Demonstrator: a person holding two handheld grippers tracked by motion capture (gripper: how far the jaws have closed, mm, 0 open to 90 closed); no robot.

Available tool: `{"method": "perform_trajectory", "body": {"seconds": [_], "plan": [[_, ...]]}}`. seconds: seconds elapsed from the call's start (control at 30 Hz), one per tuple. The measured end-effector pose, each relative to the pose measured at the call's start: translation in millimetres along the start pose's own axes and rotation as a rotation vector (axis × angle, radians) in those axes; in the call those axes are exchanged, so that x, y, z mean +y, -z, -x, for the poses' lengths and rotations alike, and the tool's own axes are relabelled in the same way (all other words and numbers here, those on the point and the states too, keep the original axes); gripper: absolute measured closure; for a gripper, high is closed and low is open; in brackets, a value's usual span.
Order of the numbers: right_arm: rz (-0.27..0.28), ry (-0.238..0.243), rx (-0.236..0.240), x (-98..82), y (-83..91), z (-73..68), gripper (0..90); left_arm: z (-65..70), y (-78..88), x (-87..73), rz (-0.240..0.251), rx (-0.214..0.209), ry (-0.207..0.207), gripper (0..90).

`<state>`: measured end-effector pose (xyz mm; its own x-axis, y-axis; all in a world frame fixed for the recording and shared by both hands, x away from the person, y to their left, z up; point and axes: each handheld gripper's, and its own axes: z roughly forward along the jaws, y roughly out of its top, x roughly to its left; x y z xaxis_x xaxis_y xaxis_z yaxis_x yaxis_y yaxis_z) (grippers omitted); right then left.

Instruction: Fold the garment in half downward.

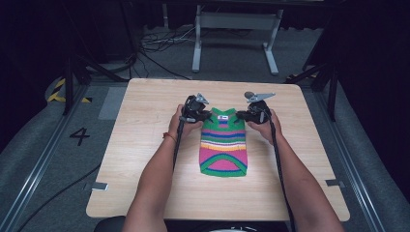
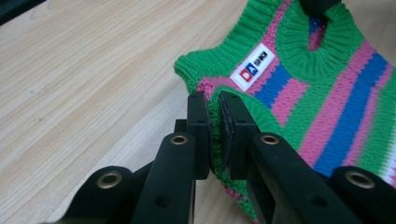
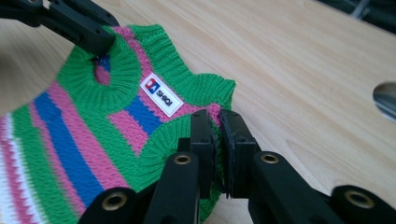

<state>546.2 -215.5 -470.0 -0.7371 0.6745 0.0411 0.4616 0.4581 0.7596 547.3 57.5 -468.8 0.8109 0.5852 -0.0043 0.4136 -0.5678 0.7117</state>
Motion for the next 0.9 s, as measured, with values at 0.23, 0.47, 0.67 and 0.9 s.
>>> {"method": "perform_trajectory", "body": {"seconds": [0.23, 0.47, 0.67, 0.9], "plan": [[0.059, 0.042, 0.054, 2.3, 17.8, -10.6, 84.7, 14.8, 18.2, 0.4, 0.028, -0.021, -0.068, 83.5], [0.098, 0.091, 0.099, -3.2, 35.3, -20.2, 84.0, 25.2, 36.5, -3.5, 0.058, -0.025, -0.131, 83.5], [0.141, 0.124, 0.131, -8.7, 49.4, -26.7, 84.1, 31.6, 44.3, -9.5, 0.065, -0.015, -0.169, 83.4], [0.159, 0.159, 0.169, -14.7, 59.5, -32.6, 83.8, 41.0, 50.3, -15.9, 0.074, -0.024, -0.215, 82.9]]}}
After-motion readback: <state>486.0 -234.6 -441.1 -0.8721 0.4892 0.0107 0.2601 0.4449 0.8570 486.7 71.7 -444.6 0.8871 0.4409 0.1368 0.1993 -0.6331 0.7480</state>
